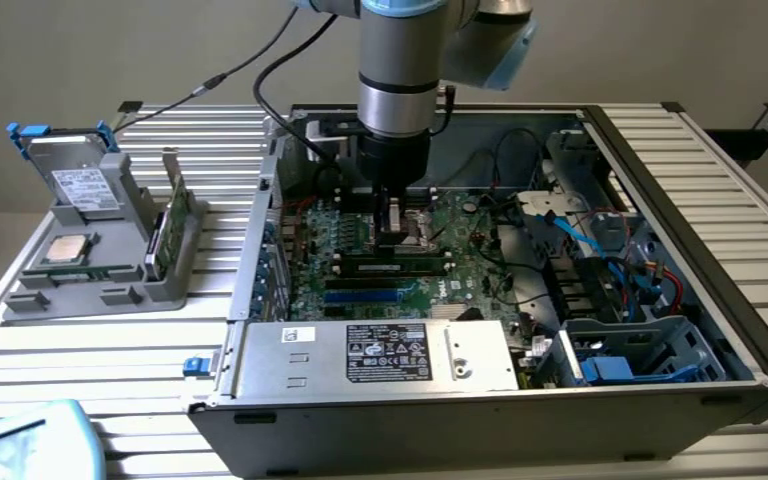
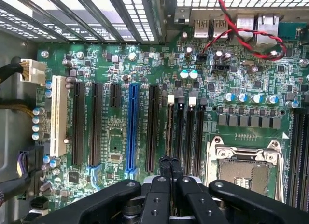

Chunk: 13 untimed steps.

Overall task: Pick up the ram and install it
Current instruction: 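Press down the ram until it locks into place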

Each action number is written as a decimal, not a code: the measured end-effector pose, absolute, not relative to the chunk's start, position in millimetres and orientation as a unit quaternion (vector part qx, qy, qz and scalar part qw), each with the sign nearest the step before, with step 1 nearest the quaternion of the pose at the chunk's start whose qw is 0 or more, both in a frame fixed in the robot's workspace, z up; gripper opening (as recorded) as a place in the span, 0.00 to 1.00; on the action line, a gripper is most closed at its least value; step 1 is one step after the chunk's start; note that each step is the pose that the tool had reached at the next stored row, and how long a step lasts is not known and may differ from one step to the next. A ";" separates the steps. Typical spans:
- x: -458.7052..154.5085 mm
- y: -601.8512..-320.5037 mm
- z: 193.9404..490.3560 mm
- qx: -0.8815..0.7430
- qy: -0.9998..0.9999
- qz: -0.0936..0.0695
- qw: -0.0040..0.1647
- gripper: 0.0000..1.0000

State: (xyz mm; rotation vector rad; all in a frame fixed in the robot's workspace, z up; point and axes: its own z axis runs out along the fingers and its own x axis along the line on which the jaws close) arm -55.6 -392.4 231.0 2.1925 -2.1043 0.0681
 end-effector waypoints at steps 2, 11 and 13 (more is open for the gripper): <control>-55.8 -392.4 229.0 0.720 -0.691 0.023 0.051 0.10; -56.0 -392.4 224.1 0.720 -0.691 0.023 0.052 0.10; -55.8 -392.1 225.8 0.720 -0.691 0.021 0.053 0.10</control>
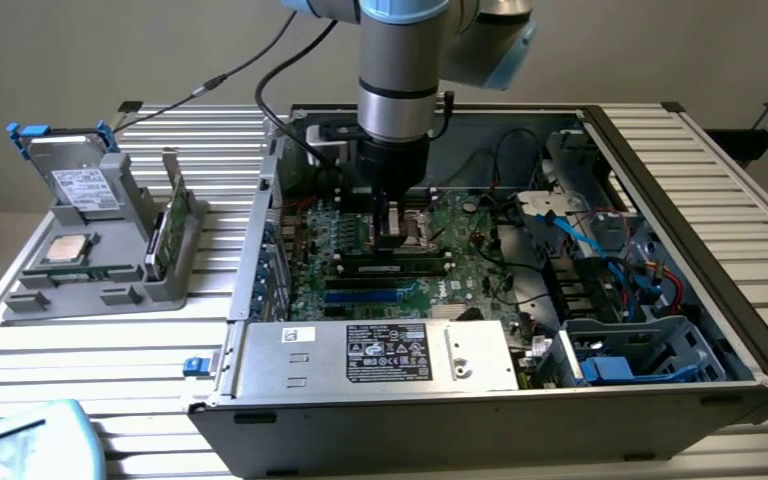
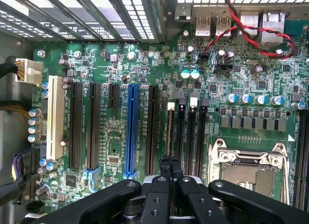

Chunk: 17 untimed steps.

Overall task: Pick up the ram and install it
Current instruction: 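Press down the ram until it locks into place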

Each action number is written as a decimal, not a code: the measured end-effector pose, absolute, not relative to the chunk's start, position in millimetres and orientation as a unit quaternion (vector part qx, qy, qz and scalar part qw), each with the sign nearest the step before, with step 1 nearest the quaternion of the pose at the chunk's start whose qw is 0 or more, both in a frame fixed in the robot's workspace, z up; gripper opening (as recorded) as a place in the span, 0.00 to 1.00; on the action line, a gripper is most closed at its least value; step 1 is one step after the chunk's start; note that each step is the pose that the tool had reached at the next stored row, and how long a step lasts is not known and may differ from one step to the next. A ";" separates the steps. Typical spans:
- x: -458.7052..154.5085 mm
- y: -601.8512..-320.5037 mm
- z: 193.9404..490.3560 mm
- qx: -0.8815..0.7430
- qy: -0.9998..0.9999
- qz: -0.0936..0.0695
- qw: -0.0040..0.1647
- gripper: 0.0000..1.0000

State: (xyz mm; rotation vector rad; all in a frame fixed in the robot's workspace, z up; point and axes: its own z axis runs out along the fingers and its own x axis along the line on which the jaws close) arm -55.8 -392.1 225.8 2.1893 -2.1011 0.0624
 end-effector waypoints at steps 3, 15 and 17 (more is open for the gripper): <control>-55.5 -392.3 229.1 0.720 -0.691 0.019 0.056 0.10; -33.3 -392.4 235.1 0.720 -0.691 0.016 0.059 0.10; -32.1 -392.4 235.0 0.720 -0.691 0.016 0.059 0.10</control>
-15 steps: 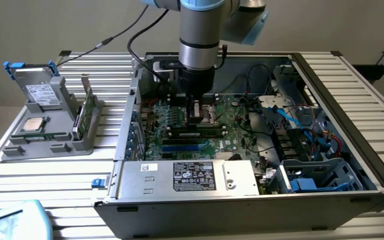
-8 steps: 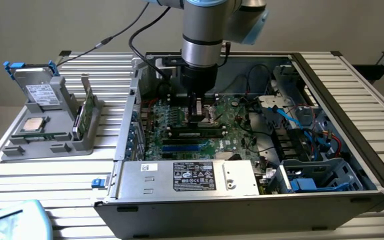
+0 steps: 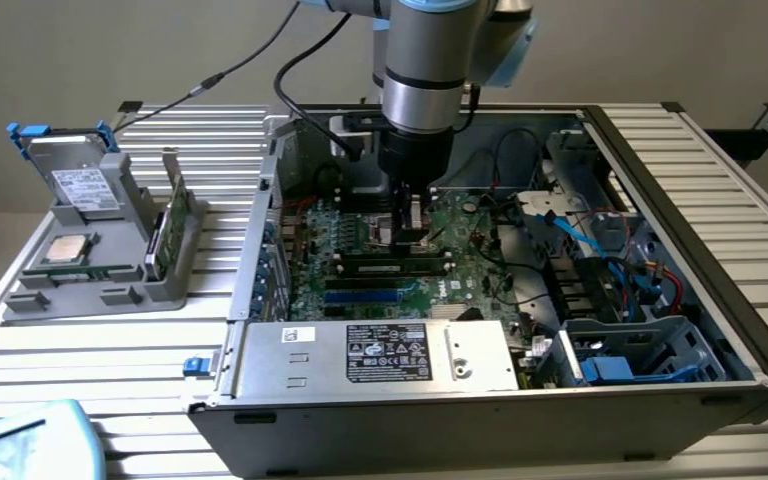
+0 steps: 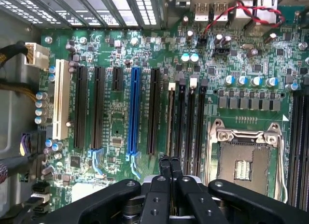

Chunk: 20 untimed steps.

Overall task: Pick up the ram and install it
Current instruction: 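Press down the ram until it locks into place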

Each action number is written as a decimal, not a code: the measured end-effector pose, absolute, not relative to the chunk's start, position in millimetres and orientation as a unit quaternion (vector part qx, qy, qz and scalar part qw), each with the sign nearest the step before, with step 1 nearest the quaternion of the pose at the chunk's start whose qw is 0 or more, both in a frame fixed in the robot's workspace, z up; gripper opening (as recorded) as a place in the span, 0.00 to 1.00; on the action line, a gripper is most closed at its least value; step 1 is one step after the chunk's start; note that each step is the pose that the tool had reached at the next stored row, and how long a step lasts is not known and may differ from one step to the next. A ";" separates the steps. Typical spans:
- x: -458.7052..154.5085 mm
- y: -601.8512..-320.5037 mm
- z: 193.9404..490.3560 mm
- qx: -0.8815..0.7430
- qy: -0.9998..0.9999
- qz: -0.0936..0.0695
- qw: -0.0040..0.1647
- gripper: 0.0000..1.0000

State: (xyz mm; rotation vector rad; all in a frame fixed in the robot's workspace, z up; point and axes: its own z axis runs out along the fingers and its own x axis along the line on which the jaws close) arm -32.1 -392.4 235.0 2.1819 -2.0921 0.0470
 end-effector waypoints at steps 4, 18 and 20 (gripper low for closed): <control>-32.1 -392.4 235.0 0.720 -0.691 0.015 0.059 0.10; -32.1 -392.4 235.1 0.719 -0.692 0.015 0.059 0.10; -32.0 -392.3 235.1 0.710 -0.701 0.015 0.059 0.10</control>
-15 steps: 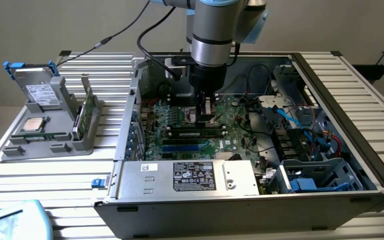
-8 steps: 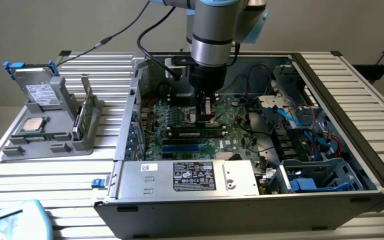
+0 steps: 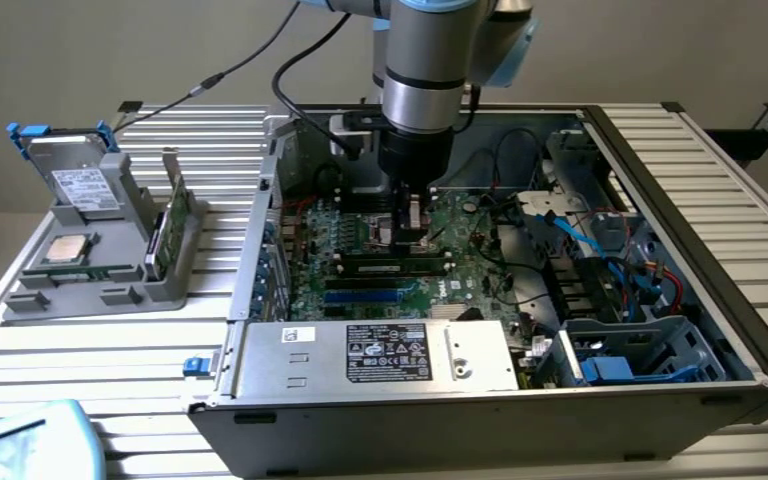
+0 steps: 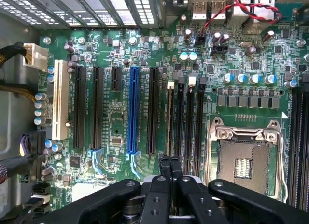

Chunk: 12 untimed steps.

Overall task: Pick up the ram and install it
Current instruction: 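Press down the ram until it locks into place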

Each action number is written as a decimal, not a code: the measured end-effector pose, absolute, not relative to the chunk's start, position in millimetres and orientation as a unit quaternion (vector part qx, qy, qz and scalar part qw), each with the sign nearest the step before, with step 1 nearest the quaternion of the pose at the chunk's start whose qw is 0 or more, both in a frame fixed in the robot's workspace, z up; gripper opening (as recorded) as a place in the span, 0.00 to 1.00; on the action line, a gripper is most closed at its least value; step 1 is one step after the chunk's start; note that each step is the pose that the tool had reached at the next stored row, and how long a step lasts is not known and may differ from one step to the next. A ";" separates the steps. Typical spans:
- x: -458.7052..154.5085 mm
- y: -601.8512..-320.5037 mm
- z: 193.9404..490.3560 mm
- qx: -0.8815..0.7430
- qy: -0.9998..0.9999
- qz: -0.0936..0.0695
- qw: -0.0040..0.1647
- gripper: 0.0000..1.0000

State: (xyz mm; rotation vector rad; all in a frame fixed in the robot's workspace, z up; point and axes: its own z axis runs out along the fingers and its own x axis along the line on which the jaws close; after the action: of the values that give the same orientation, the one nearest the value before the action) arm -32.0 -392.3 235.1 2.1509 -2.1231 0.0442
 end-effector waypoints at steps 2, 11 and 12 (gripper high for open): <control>-32.0 -392.3 235.1 0.701 -0.711 0.014 0.060 0.10; -32.0 -392.3 235.1 0.655 -0.754 0.010 0.060 0.10; -32.0 -392.3 235.1 0.649 -0.758 0.010 0.060 0.10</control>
State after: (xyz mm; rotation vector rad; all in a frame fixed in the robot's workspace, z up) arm -32.0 -392.3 235.1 1.9660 -2.2943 0.0303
